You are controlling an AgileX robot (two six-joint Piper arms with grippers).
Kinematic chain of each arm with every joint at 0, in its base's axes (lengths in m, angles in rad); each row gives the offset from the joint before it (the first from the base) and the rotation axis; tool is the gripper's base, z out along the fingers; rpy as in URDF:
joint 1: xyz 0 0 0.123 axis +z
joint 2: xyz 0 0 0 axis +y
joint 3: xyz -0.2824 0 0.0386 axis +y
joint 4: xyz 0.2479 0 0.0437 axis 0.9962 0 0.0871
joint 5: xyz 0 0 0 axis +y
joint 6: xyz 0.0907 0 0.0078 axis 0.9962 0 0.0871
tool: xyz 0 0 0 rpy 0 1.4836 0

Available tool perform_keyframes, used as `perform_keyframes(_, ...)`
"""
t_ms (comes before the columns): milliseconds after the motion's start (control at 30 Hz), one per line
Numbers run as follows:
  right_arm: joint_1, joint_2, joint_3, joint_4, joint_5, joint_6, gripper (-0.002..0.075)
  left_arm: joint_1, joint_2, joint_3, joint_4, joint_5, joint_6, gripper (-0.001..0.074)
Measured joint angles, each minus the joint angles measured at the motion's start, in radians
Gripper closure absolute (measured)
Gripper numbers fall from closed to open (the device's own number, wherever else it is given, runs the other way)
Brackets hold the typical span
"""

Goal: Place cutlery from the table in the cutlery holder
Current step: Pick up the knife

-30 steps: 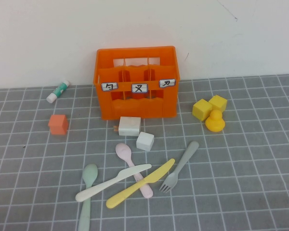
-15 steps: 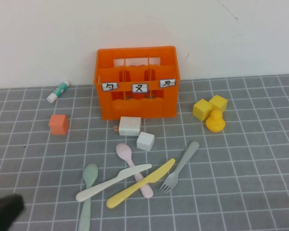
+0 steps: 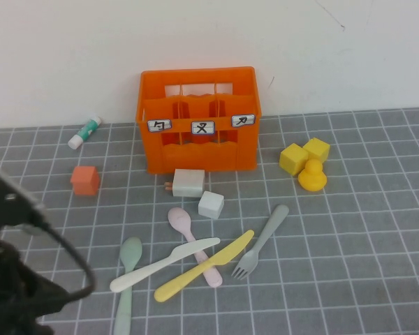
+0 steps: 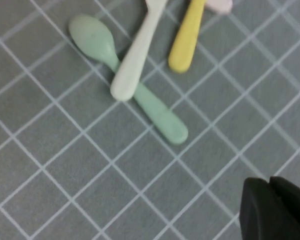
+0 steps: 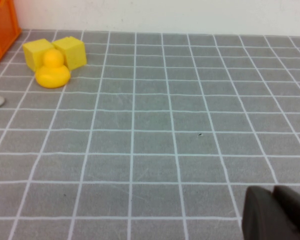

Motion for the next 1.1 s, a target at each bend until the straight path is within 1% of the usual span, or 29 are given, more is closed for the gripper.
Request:
perform_keyframes(133,0.000,0.000,0.000,0.000,0.000,0.000,0.0696,-0.110,0.120,-0.060,0.135,-0.005,-0.086,0.0734)
perform_keyframes(233,0.000,0.000,0.000,0.000,0.000,0.000,0.0696,-0.190,0.214,-0.110,0.256,-0.005,-0.141,0.0698)
perform_keyframes(300,0.000,0.000,0.000,0.000,0.000,0.000,0.0696,-0.242,0.275,-0.140,0.320,-0.003,-0.156,0.0645)
perform_keyframes(400,0.000,0.000,0.000,0.000,0.000,0.000,0.0696,-0.320,0.358,-0.183,0.396,-0.025,-0.165,0.0516)
perform_keyframes(500,0.000,0.000,0.000,0.000,0.000,0.000,0.0696,-0.375,0.430,-0.218,0.433,-0.086,-0.182,0.0402)
perform_keyframes(567,0.000,0.000,0.000,0.000,0.000,0.000,0.0696,-0.398,0.477,-0.243,0.437,-0.127,-0.186,0.0361)
perform_keyframes(700,0.000,0.000,0.000,0.000,0.000,0.000,0.0696,-0.412,0.598,-0.309,0.437,-0.166,-0.223,0.0339)
perform_keyframes(867,0.000,0.000,0.000,0.000,0.000,0.000,0.0696,-0.416,0.746,-0.403,0.441,-0.168,-0.249,0.0336)
perform_keyframes(1100,0.000,0.000,0.000,0.000,0.000,0.000,0.0696,-0.416,0.911,-0.457,0.449,-0.181,-0.180,0.0336)
